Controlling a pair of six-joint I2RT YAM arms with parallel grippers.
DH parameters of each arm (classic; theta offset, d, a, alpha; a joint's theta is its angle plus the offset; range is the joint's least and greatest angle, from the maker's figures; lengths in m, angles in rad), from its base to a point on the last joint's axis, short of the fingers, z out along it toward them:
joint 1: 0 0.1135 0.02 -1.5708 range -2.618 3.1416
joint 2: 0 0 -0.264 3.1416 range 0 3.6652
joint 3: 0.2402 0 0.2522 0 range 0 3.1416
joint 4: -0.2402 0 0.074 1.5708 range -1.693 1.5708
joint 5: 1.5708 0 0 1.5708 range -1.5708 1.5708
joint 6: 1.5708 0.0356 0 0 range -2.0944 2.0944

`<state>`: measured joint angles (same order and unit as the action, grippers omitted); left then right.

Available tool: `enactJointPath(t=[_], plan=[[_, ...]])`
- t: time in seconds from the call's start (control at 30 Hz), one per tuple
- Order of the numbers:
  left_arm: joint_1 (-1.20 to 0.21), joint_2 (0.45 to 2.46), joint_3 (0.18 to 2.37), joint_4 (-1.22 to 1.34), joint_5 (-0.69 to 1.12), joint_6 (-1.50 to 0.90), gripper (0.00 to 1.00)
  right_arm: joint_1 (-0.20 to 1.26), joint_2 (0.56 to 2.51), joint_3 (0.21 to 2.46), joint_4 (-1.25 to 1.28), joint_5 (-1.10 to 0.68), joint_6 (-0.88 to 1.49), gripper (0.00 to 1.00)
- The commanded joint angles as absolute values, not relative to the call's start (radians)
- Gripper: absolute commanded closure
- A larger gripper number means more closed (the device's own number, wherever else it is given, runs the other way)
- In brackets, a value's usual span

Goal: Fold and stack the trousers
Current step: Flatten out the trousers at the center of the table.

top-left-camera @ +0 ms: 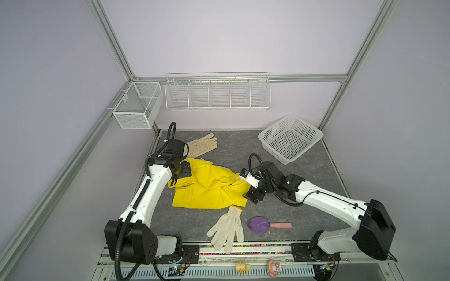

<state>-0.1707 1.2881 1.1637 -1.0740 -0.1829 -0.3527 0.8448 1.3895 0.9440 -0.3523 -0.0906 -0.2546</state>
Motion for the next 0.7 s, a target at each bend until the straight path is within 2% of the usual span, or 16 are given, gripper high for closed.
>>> enactJointPath(t=[0.0,0.3,0.67], plan=[[-0.151,1.220,1.032,-1.039,-0.168,-0.513,0.23,0.845,1.444,0.918,-0.241,-0.054,-0.310,0.05],[0.026,1.184,0.798,-0.830,-0.143,-0.678,0.22,0.837,1.597,0.918,-0.170,0.013,-0.469,0.01],[0.044,1.264,0.635,-0.688,-0.044,-0.784,0.24,0.834,1.691,0.952,-0.198,0.006,-0.559,0.02]])
